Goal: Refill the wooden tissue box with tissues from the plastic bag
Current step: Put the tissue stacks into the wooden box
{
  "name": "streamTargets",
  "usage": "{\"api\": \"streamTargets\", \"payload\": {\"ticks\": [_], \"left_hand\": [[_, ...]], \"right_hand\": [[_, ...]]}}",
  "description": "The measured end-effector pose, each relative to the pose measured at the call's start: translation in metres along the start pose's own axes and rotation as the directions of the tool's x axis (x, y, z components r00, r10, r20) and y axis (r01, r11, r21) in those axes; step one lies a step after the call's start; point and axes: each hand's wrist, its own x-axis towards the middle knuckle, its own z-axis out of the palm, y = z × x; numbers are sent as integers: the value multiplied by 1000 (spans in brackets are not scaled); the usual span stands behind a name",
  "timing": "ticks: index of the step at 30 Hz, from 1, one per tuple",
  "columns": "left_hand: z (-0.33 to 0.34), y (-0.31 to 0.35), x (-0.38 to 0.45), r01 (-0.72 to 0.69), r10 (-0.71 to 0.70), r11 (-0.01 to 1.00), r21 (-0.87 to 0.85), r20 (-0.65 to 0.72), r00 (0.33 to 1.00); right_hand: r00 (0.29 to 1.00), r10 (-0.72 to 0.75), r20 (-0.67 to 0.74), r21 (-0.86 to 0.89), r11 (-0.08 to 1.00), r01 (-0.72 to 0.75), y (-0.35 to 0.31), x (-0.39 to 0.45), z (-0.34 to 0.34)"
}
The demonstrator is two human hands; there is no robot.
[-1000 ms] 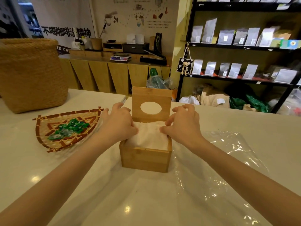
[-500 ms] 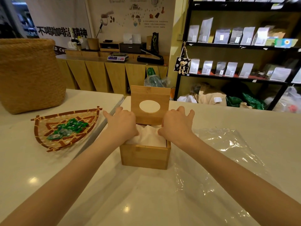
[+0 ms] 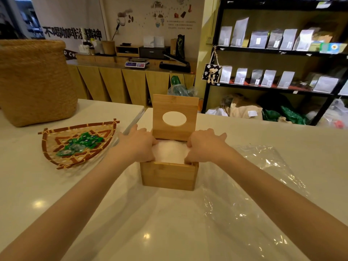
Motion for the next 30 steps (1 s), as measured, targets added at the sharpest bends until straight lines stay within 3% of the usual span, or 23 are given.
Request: {"api": "streamTargets", "payload": {"ticks": [9, 12, 14, 17, 20, 22, 25, 30], "left_hand": [[1, 11, 13, 36, -42, 993, 113, 49, 998], [0, 9, 13, 20, -27, 995, 100, 70, 997], [-5, 4, 10, -5, 6, 1000, -14, 87, 996], [-22, -6, 3, -22, -22, 929, -370, -114, 993], [-40, -11, 4, -102, -144, 868, -485, -444, 884], [-46, -8, 9, -188, -149, 825, -533, -526, 837], [-43, -3, 20, -251, -42, 838, -484, -516, 855], [-29, -1, 20, -305, -12, 853, -424, -599, 801]], "right_hand": [[992, 58, 115, -114, 993, -45, -10, 12, -4], [992, 1, 126, -32, 999, 3, -3, 14, -2], [994, -56, 89, 114, 992, 46, 5, 9, -9], [969, -82, -235, 332, 930, 159, 19, 2, -34], [845, 18, -534, 349, 915, 201, 23, 8, -56], [847, -17, -532, 305, 929, 210, 19, 15, -60], [901, -128, -415, 220, 947, 235, 14, 26, -52], [818, -188, -544, 138, 941, 309, 15, 17, -41]]}}
